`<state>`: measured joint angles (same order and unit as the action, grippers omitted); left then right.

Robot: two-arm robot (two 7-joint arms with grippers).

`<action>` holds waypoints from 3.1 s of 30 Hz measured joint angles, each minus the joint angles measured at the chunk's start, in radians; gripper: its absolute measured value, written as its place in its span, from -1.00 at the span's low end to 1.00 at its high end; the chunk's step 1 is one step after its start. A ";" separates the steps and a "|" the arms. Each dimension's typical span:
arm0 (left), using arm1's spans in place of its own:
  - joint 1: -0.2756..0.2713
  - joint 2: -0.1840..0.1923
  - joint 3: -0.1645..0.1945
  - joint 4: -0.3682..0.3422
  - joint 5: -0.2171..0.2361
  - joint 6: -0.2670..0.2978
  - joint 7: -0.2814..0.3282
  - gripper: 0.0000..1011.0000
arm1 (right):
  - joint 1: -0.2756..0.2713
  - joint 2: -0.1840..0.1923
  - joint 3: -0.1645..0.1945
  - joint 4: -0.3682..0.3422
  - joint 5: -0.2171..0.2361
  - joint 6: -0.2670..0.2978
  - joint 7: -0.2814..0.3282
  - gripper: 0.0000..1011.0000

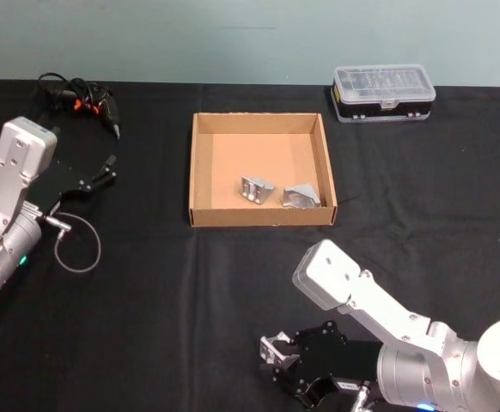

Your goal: Use one hand to pick up the angle iron from the table and place it into the box.

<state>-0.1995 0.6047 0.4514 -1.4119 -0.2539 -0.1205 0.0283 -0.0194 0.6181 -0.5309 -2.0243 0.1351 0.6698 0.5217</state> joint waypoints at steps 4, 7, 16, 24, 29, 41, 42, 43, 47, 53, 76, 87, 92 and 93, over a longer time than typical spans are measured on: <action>0.000 0.000 0.000 0.000 0.000 0.000 0.000 1.00 | 0.000 0.001 -0.002 0.001 0.000 -0.001 0.004 -0.50; 0.000 0.000 0.000 0.000 0.000 0.000 0.000 1.00 | 0.001 0.002 -0.005 0.001 -0.001 -0.001 0.005 -0.68; 0.000 0.000 0.000 0.000 0.000 0.000 0.000 1.00 | 0.001 0.004 -0.007 0.001 -0.005 -0.006 0.007 -0.85; 0.000 0.000 0.000 0.000 0.000 0.000 0.000 1.00 | -0.014 0.007 0.022 -0.013 0.000 -0.019 -0.003 -0.85; 0.000 0.000 0.000 0.000 0.000 0.000 0.000 1.00 | -0.034 0.012 0.068 -0.047 0.024 -0.034 -0.019 -0.85; 0.000 0.000 0.000 0.000 0.000 0.000 0.000 1.00 | -0.078 0.034 0.215 -0.130 0.119 -0.085 -0.065 -0.85; 0.000 0.000 0.000 0.000 0.000 0.000 0.000 1.00 | -0.080 0.034 0.224 -0.133 0.125 -0.089 -0.069 -0.85; 0.000 0.000 0.000 0.000 0.000 0.000 0.000 1.00 | -0.083 0.036 0.243 -0.137 0.137 -0.096 -0.073 -0.85; 0.000 0.000 0.000 0.000 0.000 0.000 0.000 1.00 | -0.088 0.039 0.271 -0.142 0.158 -0.107 -0.083 -0.85; 0.000 0.000 0.000 0.000 0.000 0.000 0.000 1.00 | -0.089 0.049 0.294 -0.146 0.184 -0.121 -0.099 -0.85; 0.000 0.000 0.000 0.000 0.000 0.000 0.000 1.00 | 0.029 0.021 0.245 -0.068 0.184 -0.152 -0.164 -0.85; 0.000 0.000 0.000 0.000 0.000 0.000 0.000 1.00 | 0.225 -0.099 0.148 0.137 0.103 -0.177 -0.181 -0.85; 0.000 0.000 0.000 0.000 0.000 0.000 0.000 1.00 | 0.306 -0.154 0.109 0.256 0.065 -0.209 -0.172 -0.85; 0.000 0.000 0.000 0.000 0.000 0.000 0.000 1.00 | 0.314 -0.161 0.105 0.271 0.060 -0.211 -0.172 -0.85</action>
<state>-0.1995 0.6047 0.4514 -1.4121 -0.2539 -0.1206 0.0283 0.2951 0.4573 -0.4262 -1.7531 0.1950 0.4587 0.3499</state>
